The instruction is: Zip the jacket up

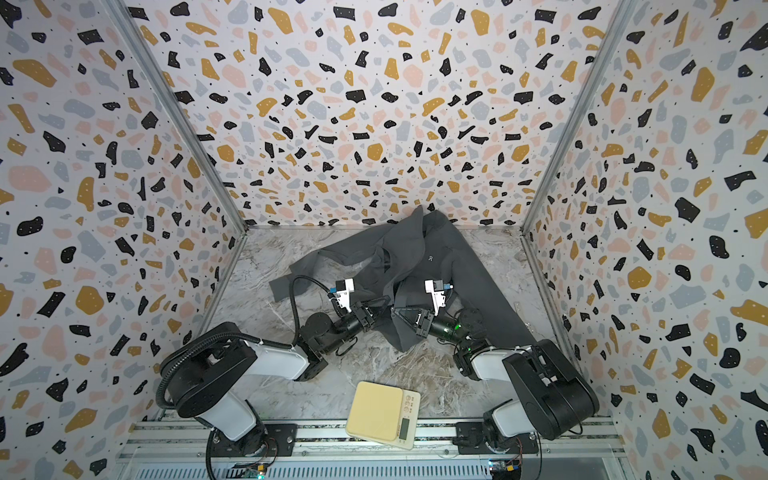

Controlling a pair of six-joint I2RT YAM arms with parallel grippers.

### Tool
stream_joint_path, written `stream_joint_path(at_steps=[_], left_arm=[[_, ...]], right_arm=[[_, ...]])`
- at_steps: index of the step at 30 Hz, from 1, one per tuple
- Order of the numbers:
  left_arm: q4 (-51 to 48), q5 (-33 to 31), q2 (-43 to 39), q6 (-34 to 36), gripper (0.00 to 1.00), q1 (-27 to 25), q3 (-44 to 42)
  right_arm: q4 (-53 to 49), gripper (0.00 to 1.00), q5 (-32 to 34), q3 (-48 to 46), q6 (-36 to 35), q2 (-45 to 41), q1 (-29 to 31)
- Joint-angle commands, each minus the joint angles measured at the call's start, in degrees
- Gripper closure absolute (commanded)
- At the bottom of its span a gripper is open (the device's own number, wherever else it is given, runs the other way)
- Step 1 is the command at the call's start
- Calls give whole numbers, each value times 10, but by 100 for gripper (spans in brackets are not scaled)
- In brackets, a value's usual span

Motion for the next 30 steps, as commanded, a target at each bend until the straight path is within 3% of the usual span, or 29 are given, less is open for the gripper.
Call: stream_joint_path(at_steps=[1,11,30], left_arm=[[57,8,6,9,100,-6,0],[119,11,34,-12,100,-6,-4],[116,13,36,-3,100,-6,-8]], right_arm=[[32,100,-15,10,0,-17,-1],[15,100,-12,5,0,-28,-15],[4,100,0,7,4,-25,-20]])
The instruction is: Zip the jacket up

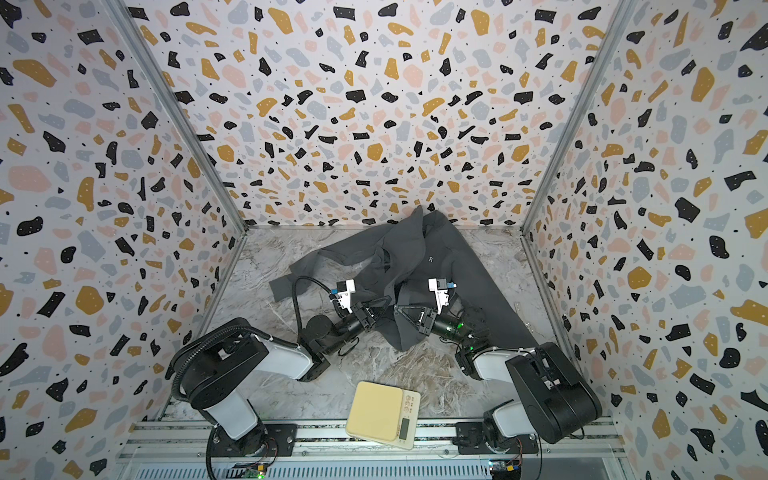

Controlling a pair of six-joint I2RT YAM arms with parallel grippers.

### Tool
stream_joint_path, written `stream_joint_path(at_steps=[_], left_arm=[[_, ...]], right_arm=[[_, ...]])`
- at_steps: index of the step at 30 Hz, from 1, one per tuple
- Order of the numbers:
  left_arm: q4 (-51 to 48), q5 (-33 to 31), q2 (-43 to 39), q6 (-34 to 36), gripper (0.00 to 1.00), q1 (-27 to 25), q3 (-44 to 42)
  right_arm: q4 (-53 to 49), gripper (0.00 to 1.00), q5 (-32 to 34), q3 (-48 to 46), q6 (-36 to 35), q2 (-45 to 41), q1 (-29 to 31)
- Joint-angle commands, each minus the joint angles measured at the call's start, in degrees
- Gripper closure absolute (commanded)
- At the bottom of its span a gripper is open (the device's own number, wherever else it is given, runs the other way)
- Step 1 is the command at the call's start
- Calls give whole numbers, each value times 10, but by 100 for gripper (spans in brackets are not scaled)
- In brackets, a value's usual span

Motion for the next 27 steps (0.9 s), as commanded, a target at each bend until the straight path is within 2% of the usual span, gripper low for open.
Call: stream_joint_path(at_steps=[1,27], left_arm=[[54,12,1,10,100,-4,-7],[45,15,8,22,100,-13,-11]], right_arm=[[24,100,-1,7,4,-13,-2],[55,100,10,4,30,14,-3]])
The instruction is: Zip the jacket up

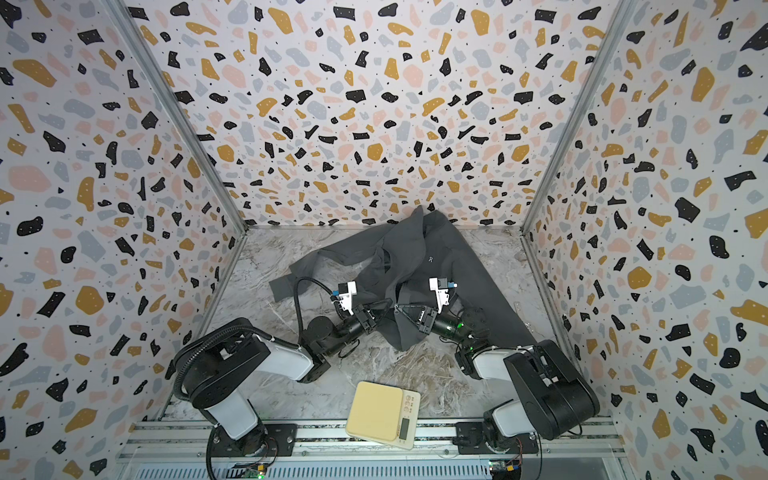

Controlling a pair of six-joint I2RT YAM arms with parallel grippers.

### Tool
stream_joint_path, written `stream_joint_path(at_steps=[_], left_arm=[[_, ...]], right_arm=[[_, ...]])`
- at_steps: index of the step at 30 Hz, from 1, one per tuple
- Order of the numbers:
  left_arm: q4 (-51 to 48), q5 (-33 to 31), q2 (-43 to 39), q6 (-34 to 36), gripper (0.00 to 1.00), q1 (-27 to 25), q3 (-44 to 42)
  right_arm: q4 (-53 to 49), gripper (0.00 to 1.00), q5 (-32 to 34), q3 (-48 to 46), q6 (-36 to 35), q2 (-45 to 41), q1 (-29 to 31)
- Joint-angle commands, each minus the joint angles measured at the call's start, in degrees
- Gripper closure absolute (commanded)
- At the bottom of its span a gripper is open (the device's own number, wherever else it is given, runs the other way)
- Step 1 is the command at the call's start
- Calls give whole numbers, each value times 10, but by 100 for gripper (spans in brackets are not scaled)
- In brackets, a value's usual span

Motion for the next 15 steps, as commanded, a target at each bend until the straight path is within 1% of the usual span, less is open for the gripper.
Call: stream_joint_path(at_steps=[1,15], left_arm=[[47,11,2,17,100,-6,-9],[26,16,-12,34,100,-8,-25]], right_arm=[[34,100,2,4,7,4,-1],[33,100,5,18,13,22,-2]])
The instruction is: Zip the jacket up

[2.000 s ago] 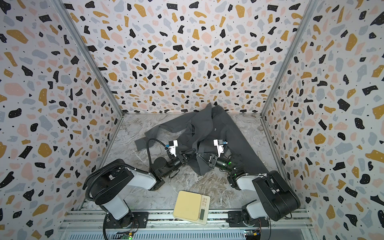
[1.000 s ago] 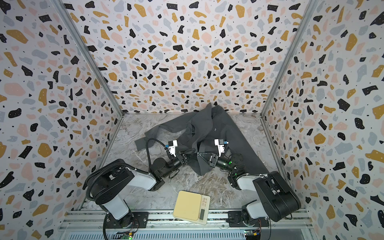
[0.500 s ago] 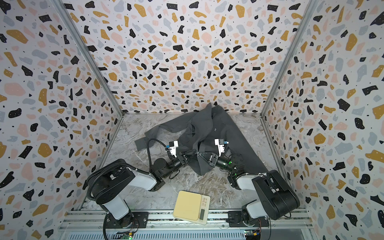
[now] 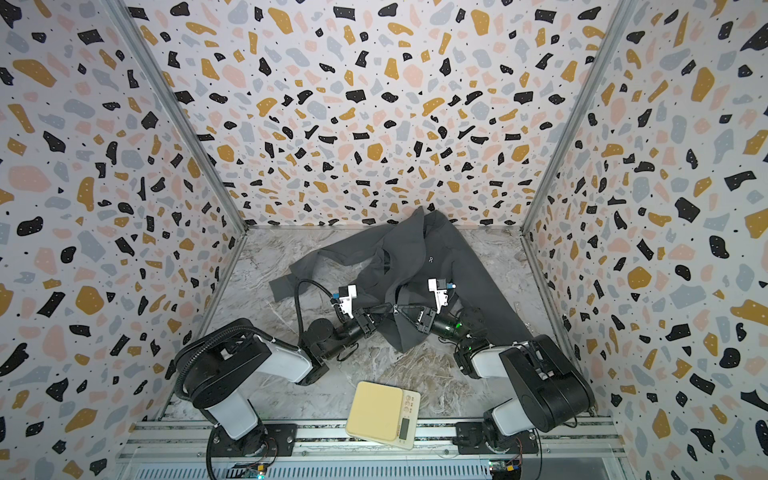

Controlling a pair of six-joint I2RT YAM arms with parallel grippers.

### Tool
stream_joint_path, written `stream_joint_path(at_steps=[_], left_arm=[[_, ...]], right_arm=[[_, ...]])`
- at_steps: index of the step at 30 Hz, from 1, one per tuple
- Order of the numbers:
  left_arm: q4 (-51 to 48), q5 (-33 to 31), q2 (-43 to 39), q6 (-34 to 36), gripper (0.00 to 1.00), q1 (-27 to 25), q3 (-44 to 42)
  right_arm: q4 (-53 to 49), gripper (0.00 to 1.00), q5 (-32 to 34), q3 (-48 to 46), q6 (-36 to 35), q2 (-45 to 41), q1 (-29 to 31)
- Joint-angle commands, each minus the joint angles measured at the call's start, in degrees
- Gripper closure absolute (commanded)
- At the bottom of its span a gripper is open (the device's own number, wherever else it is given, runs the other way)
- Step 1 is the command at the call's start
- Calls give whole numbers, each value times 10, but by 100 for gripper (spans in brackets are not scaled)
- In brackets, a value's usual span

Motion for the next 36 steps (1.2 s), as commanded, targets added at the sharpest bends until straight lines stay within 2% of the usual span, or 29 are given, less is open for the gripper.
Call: stream_joint_path(at_steps=[1,10,21,36], left_arm=[[33,16,-13,18,100,-6,-7],[25,9,-25,22,100,-7,-16],[44,8,-7,6,100,-7,23],[33,6,-11,13,100,-7,28]], right_arm=[[25,100,3,18,4,0,-3],[25,100,-1,11,7,-5,-8],[7,100,-16,-18,-5,-36,-5],[0,100,-14,-31,-11,-48,-4]])
